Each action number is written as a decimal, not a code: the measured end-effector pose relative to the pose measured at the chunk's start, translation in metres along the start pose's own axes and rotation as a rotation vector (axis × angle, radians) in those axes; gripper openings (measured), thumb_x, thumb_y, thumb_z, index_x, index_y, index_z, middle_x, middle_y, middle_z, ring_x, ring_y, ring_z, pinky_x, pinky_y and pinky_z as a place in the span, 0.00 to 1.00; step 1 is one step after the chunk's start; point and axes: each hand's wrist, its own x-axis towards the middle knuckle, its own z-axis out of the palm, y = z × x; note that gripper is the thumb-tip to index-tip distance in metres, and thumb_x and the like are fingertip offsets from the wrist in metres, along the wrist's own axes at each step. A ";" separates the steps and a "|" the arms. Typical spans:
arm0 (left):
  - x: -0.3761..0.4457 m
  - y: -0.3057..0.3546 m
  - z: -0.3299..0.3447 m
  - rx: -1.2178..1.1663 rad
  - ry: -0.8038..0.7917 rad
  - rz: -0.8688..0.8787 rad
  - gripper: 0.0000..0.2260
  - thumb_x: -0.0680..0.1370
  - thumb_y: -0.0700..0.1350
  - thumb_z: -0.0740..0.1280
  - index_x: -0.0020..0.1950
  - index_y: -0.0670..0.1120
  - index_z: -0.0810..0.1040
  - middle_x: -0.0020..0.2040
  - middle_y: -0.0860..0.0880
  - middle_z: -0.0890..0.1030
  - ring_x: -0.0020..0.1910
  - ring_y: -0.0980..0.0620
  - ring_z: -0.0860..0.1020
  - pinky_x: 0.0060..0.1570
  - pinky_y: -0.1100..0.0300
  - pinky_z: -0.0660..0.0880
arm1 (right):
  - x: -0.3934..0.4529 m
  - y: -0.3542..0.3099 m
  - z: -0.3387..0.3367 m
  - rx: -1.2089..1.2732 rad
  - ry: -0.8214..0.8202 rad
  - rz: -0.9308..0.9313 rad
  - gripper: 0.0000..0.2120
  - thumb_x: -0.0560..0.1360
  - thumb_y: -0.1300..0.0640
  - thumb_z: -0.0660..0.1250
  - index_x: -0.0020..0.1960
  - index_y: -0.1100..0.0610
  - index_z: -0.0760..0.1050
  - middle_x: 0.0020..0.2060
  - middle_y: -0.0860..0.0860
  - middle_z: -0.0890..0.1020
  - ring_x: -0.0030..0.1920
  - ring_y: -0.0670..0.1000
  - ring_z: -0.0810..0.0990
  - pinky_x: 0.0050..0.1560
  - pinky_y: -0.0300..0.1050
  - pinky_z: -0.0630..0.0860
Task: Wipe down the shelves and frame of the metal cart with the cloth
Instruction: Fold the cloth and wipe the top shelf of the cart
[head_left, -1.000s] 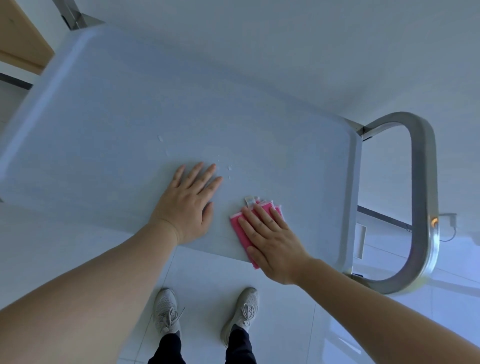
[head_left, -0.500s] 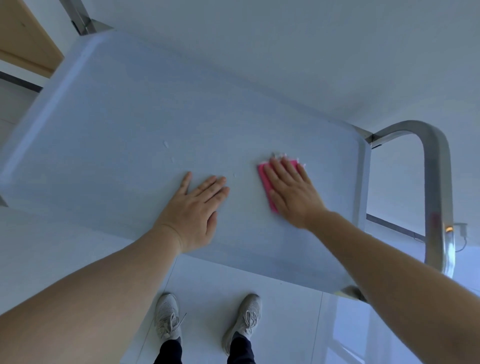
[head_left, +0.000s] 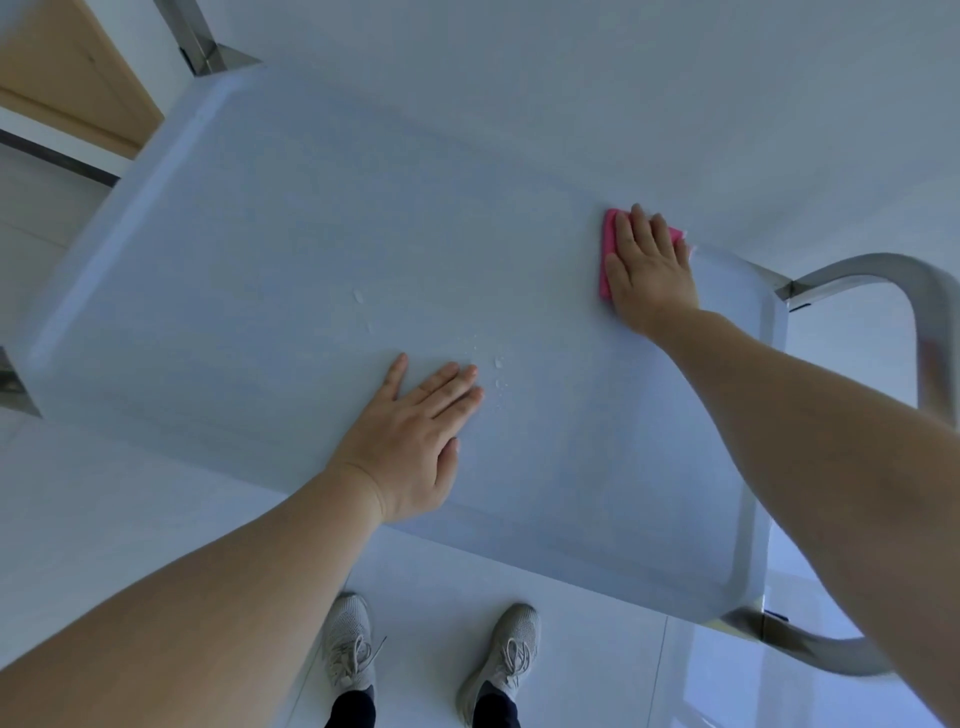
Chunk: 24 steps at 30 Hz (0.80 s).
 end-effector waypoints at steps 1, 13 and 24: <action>0.000 0.000 0.000 0.004 -0.005 -0.002 0.25 0.73 0.48 0.51 0.69 0.44 0.68 0.72 0.47 0.66 0.71 0.48 0.65 0.68 0.36 0.56 | 0.001 -0.003 0.001 0.002 0.014 0.004 0.26 0.81 0.49 0.45 0.77 0.53 0.45 0.77 0.52 0.48 0.76 0.56 0.45 0.74 0.57 0.41; -0.002 0.003 -0.004 -0.005 0.002 -0.043 0.25 0.73 0.48 0.51 0.69 0.44 0.69 0.72 0.47 0.67 0.71 0.49 0.65 0.69 0.37 0.55 | -0.085 -0.072 0.019 -0.056 -0.074 -0.335 0.27 0.79 0.47 0.46 0.77 0.54 0.50 0.76 0.52 0.54 0.76 0.56 0.51 0.74 0.57 0.43; -0.023 -0.021 -0.029 0.007 0.043 -0.127 0.24 0.72 0.48 0.53 0.62 0.40 0.75 0.66 0.40 0.74 0.65 0.41 0.72 0.66 0.40 0.63 | -0.151 -0.085 0.029 -0.081 -0.122 -0.368 0.27 0.79 0.45 0.42 0.76 0.51 0.42 0.77 0.48 0.47 0.76 0.53 0.44 0.73 0.51 0.34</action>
